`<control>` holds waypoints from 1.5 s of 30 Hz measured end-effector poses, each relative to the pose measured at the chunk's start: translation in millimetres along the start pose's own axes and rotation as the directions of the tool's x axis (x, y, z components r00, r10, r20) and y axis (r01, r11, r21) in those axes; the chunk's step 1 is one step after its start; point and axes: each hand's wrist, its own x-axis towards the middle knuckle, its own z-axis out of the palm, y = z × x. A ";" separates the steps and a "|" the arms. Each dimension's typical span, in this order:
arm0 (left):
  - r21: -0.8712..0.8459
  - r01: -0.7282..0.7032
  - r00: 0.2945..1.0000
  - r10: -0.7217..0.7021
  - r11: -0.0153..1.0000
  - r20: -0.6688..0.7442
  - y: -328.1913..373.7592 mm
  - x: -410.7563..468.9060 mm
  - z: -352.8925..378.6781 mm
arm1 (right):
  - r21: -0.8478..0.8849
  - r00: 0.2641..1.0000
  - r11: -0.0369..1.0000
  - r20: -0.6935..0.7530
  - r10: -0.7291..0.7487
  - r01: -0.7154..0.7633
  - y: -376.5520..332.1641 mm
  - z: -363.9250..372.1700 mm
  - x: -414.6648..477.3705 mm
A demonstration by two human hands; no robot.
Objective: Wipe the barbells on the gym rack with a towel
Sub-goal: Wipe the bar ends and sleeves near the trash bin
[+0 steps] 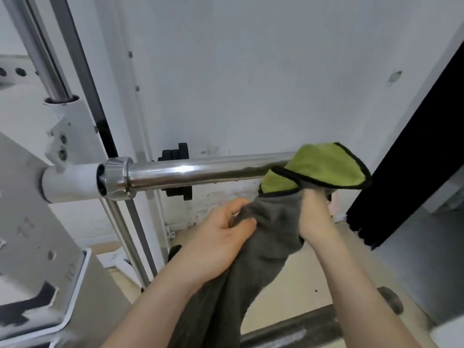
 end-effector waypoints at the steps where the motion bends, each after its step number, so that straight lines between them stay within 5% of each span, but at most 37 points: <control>1: 0.078 -0.026 0.997 0.031 0.997 -0.068 -0.3 4.7 -1.3 | 0.009 0.998 0.999 -0.040 0.037 -0.037 -3.3 2.6 8.4; 6: 0.552 -0.030 0.967 0.165 0.833 -0.196 -5.2 24.6 -18.2 | -0.288 0.992 0.952 -0.033 -0.121 0.107 -7.9 14.7 60.3; 8: 0.706 0.013 0.939 0.234 0.708 -0.251 -7.2 27.8 -26.5 | -0.346 0.959 0.895 0.109 -0.261 0.283 -6.8 4.6 74.7; 12: 0.881 0.207 0.791 0.458 0.426 -0.407 -10.6 40.9 -57.8 | -0.288 0.834 0.879 0.518 -0.191 0.380 -21.4 -22.4 102.5; 14: 0.905 0.289 0.801 0.439 0.313 -0.408 -11.5 45.4 -73.0 | -0.246 0.824 0.868 0.498 -0.268 0.431 -34.4 -16.4 100.2; 17: 0.937 0.308 0.857 0.378 0.167 -0.350 -13.4 47.5 -81.5 | -0.275 0.845 0.805 0.273 -0.460 0.527 -70.3 17.0 80.3; 23: 0.927 0.340 0.854 0.360 0.157 -0.375 -4.6 42.8 -80.9 | -0.264 0.796 0.765 0.019 -0.605 0.588 -107.7 53.1 60.0; 30: 0.919 0.373 0.871 0.294 0.124 -0.393 0.3 53.1 -87.1 | -0.315 0.918 0.865 0.205 -0.340 0.391 -3.9 -3.6 83.0; 37: 0.906 0.379 0.897 0.165 0.187 -0.410 7.7 61.2 -93.7 | -0.254 0.869 0.832 0.163 -0.467 0.494 -131.7 56.3 58.7; 40: 0.890 0.383 0.904 0.098 0.246 -0.416 7.1 60.5 -98.6 | -0.184 0.818 0.806 0.268 -0.509 0.562 -134.8 42.7 68.3; 43: 0.900 0.373 0.876 0.235 0.227 -0.422 2.2 45.3 -93.0 | -0.110 0.803 0.873 0.460 -0.380 0.476 -86.5 10.4 89.2; 45: 0.867 0.428 0.789 0.364 0.254 -0.496 -4.3 26.5 -90.6 | -0.135 0.822 0.925 0.516 -0.240 0.355 -55.3 -9.0 96.7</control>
